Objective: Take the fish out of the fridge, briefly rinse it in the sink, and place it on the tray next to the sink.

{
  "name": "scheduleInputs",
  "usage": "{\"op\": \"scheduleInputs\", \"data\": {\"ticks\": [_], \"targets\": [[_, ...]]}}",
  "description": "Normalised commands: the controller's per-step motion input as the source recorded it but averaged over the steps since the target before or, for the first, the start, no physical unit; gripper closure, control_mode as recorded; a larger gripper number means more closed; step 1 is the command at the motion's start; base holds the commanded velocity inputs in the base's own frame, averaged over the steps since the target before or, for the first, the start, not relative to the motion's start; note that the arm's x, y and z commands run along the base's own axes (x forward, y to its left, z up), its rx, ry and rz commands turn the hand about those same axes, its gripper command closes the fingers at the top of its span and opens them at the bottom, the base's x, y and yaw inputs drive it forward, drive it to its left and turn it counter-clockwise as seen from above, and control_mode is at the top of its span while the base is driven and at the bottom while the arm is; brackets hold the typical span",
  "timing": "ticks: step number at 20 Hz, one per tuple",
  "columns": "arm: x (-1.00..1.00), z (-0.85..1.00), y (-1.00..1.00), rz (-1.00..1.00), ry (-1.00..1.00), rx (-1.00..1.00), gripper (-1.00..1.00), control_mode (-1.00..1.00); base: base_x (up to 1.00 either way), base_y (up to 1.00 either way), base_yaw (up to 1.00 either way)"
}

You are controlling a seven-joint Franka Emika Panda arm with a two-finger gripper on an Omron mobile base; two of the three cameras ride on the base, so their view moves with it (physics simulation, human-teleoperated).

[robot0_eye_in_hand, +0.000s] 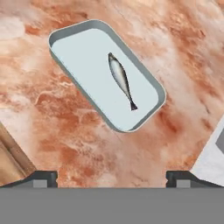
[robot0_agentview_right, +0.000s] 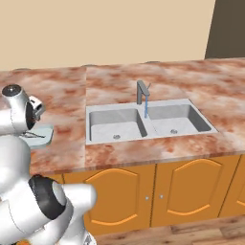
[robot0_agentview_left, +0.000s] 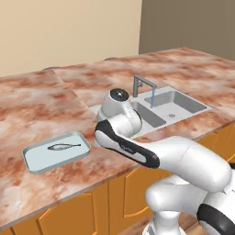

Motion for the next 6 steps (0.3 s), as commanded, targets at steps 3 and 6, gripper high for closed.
{"op": "scheduleInputs", "data": {"ticks": [3,6], "targets": [[-1.00,-0.23,-1.00,-0.04,-0.10,0.22,-1.00,-1.00,0.00,0.00,0.00],[-1.00,0.00,-1.00,-0.01,-0.23,0.28,-1.00,-1.00,0.00,0.00,0.00]]}}
